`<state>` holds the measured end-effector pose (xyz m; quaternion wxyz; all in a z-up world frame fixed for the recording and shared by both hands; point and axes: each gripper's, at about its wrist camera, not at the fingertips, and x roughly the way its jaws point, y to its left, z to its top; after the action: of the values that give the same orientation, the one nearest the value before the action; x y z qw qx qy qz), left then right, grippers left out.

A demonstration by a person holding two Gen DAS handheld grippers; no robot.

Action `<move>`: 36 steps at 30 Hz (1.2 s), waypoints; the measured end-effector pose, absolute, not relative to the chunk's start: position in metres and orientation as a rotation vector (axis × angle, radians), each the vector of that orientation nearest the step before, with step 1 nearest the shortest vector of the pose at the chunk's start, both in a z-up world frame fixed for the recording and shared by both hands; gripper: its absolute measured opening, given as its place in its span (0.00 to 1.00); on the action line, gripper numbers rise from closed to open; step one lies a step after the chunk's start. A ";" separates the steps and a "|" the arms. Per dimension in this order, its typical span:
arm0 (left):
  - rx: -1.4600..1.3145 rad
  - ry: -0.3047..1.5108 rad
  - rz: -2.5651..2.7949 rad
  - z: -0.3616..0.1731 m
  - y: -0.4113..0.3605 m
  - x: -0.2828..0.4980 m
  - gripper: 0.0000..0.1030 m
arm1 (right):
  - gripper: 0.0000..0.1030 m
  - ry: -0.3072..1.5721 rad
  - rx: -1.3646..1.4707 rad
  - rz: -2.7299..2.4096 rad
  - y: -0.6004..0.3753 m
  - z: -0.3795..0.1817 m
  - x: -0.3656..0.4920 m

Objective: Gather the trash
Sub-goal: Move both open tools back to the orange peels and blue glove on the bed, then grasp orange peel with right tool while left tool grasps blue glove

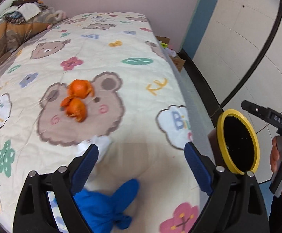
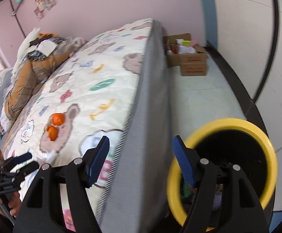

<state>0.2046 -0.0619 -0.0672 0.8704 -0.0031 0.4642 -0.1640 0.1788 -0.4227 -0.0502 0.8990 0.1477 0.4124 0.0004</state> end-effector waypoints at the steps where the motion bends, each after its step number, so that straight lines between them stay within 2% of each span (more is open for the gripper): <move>1: -0.013 0.972 -0.332 -0.066 -0.052 0.203 0.84 | 0.63 0.856 0.296 0.014 -0.414 -0.050 0.186; 6: -0.011 0.970 -0.294 -0.064 -0.008 0.189 0.84 | 0.63 0.879 0.264 0.101 -0.360 -0.048 0.223; 15: -0.035 1.002 -0.270 -0.079 0.038 0.161 0.84 | 0.75 0.921 0.184 0.244 -0.266 -0.055 0.276; 17: -0.043 1.007 -0.269 -0.086 0.042 0.155 0.84 | 0.78 0.927 0.169 0.267 -0.247 -0.060 0.284; 24: -0.135 1.053 -0.268 -0.114 0.050 0.148 0.84 | 0.78 1.002 0.089 0.323 -0.170 -0.086 0.336; 36: -0.243 1.057 -0.286 -0.135 0.043 0.149 0.84 | 0.84 1.100 0.018 0.314 -0.109 -0.130 0.404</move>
<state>0.1491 0.0428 -0.1351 0.8470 -0.1151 0.5010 -0.1355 0.4042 -0.1090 -0.1295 0.8409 0.0084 0.5204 0.1485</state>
